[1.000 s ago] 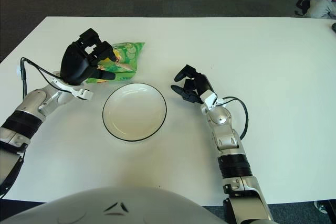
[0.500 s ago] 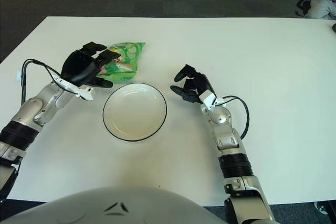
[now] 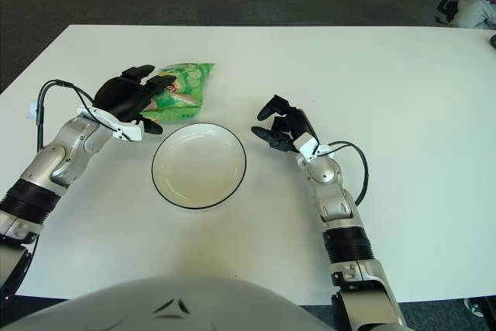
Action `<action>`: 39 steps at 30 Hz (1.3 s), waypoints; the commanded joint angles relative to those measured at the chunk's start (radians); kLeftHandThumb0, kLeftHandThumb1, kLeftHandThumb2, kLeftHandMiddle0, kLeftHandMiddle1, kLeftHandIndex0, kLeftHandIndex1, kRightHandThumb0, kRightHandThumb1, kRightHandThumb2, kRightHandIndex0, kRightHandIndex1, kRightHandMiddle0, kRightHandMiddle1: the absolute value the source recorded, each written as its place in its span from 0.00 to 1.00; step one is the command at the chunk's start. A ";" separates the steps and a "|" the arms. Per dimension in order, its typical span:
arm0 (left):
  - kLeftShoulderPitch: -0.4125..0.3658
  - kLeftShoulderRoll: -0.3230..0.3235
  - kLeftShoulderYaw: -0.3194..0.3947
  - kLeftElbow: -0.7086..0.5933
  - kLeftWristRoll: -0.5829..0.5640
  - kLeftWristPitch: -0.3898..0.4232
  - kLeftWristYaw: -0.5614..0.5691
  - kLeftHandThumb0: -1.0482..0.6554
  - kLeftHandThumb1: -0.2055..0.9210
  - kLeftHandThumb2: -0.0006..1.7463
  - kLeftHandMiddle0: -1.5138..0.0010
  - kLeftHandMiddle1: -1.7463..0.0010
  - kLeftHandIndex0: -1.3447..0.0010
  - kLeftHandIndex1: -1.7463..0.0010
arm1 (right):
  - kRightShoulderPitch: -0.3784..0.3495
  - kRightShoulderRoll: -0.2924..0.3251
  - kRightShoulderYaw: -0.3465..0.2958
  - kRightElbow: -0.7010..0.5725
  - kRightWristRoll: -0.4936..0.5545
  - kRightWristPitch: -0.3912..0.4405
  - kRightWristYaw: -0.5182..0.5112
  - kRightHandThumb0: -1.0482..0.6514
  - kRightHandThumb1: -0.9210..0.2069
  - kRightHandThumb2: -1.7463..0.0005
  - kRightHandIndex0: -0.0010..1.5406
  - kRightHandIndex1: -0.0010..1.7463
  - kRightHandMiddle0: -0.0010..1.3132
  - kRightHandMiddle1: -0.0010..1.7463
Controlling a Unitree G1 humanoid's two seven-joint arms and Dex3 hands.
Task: Put the snack into the plate.
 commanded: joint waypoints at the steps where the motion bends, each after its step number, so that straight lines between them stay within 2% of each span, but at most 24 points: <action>1: -0.037 -0.015 -0.012 0.042 0.024 0.015 0.014 0.20 0.91 0.00 0.94 1.00 0.82 0.98 | 0.021 -0.018 0.009 0.023 -0.026 0.019 0.004 0.40 0.00 0.85 0.63 0.71 0.37 0.83; 6: -0.041 -0.033 -0.011 0.076 0.028 0.010 0.064 0.20 0.89 0.00 0.99 1.00 0.84 0.99 | 0.021 -0.023 0.011 0.023 -0.031 0.014 0.000 0.40 0.00 0.86 0.63 0.70 0.37 0.83; 14: -0.062 -0.053 -0.023 0.157 0.016 -0.031 0.144 0.20 0.88 0.00 1.00 1.00 0.86 1.00 | 0.022 -0.027 0.015 0.026 -0.036 0.007 -0.005 0.40 0.00 0.86 0.63 0.69 0.37 0.82; 19: -0.107 -0.088 -0.043 0.251 0.017 -0.038 0.182 0.21 0.86 0.00 1.00 1.00 0.86 1.00 | 0.021 -0.029 0.017 0.029 -0.042 0.003 -0.005 0.40 0.00 0.86 0.63 0.68 0.38 0.82; 22: -0.148 -0.126 -0.066 0.370 0.040 -0.046 0.290 0.21 0.85 0.00 1.00 1.00 0.86 1.00 | 0.021 -0.031 0.017 0.032 -0.047 -0.001 -0.006 0.40 0.00 0.86 0.63 0.67 0.38 0.82; 26: -0.205 -0.174 -0.108 0.544 0.088 -0.045 0.496 0.22 0.85 0.00 1.00 1.00 0.86 1.00 | 0.019 -0.033 0.018 0.037 -0.051 -0.009 -0.006 0.40 0.00 0.86 0.63 0.66 0.38 0.82; 32: -0.272 -0.226 -0.161 0.723 0.120 -0.037 0.680 0.22 0.84 0.00 0.98 0.99 0.85 0.99 | 0.020 -0.037 0.019 0.045 -0.053 -0.024 -0.004 0.40 0.00 0.86 0.64 0.66 0.38 0.82; 36: -0.303 -0.241 -0.181 0.785 0.098 -0.066 0.686 0.23 0.84 0.00 0.94 0.98 0.83 0.99 | 0.020 -0.040 0.020 0.052 -0.053 -0.038 -0.004 0.40 0.00 0.86 0.64 0.67 0.38 0.82; 39: -0.325 -0.256 -0.184 0.820 0.057 -0.087 0.596 0.24 0.84 0.00 0.88 0.98 0.79 0.98 | 0.020 -0.041 0.020 0.058 -0.052 -0.046 -0.004 0.40 0.00 0.86 0.63 0.69 0.38 0.82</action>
